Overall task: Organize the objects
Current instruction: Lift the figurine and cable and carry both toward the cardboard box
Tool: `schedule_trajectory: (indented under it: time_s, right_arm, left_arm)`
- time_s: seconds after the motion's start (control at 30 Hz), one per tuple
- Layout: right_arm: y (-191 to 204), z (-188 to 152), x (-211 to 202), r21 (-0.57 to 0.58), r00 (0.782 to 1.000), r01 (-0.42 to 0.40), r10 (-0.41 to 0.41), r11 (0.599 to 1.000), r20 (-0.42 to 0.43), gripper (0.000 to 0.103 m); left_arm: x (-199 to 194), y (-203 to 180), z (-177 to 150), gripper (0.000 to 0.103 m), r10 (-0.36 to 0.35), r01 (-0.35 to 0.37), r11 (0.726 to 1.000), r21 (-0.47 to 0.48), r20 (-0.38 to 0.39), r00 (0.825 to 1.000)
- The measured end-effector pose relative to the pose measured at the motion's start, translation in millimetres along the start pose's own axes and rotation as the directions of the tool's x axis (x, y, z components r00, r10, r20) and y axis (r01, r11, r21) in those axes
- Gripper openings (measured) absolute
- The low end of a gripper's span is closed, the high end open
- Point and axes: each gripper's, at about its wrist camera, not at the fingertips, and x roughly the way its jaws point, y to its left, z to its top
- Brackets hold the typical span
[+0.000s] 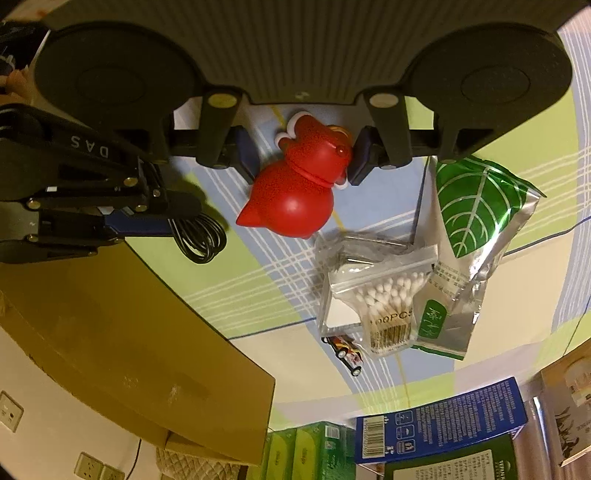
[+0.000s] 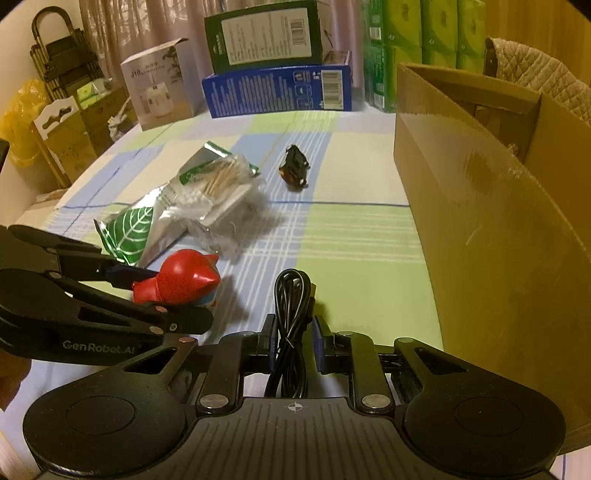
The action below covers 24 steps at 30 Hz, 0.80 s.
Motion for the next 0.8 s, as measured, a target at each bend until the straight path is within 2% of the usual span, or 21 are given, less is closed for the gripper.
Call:
schedule_trajectory:
  time_s: [0.43,0.8]
  right_arm:
    - [5.5,6.3,-14.3,0.024,0.999,-0.011,0.009,1.000,0.049,0.016]
    - [2.4,23.0,-72.2,0.025,0.992,-0.025,0.022,0.999,0.120,0.016]
  left_arm:
    - [-22.8,5.4,0.3,0.047,0.066,-0.062,0.992,-0.110,0.037,0.997]
    - [-73.8,-16.9,-1.6,0.047,0.160,-0.130,0.966,-0.221,0.122,0.980]
